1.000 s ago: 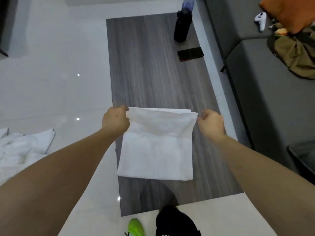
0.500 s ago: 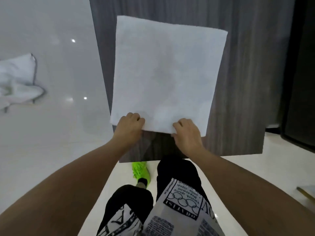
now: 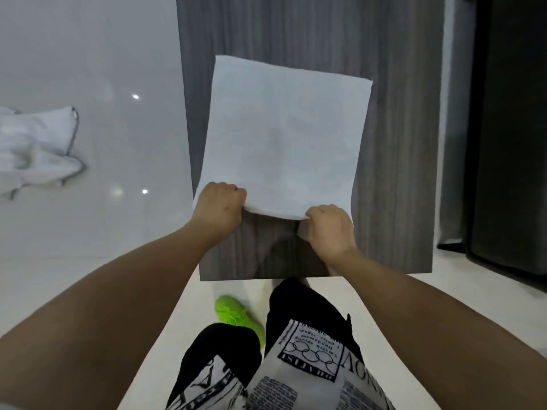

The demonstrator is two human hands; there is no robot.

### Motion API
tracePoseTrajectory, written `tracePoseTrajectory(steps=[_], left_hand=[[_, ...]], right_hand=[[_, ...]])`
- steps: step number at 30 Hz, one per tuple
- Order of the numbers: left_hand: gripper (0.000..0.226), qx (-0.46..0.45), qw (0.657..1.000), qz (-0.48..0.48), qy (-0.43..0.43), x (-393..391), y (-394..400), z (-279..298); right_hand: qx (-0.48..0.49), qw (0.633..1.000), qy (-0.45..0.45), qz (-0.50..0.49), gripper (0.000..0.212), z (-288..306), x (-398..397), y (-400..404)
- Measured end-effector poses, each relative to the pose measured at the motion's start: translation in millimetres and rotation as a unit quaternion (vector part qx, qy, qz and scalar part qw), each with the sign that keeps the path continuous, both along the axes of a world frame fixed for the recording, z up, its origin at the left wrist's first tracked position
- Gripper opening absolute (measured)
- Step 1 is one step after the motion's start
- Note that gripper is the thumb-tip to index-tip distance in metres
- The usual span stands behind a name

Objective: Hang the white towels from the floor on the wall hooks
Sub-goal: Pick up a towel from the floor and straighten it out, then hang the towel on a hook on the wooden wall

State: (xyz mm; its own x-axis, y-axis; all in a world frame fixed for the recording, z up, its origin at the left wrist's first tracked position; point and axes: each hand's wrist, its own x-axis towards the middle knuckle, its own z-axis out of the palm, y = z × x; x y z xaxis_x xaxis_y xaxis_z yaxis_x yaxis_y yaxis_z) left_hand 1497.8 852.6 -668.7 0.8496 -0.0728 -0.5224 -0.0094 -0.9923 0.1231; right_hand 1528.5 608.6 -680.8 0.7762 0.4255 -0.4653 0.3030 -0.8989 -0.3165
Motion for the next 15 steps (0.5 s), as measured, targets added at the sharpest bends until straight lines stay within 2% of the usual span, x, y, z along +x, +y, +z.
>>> tracePoseTrajectory(steps=[4, 8, 15], left_hand=[[0.011, 0.012, 0.998, 0.026, -0.058, 8, 10, 60], [0.009, 0.017, 0.988, 0.071, -0.138, 5, 25, 129], [0.016, 0.027, 0.936, 0.204, -0.287, -46, 83, 266]], right_hand=[[0.024, 0.998, -0.060, -0.004, 0.012, 59, 20, 9], [0.028, 0.989, -0.141, 0.020, 0.008, 128, 36, 30], [0.055, 0.947, -0.296, 0.112, 0.015, 269, 27, 103]])
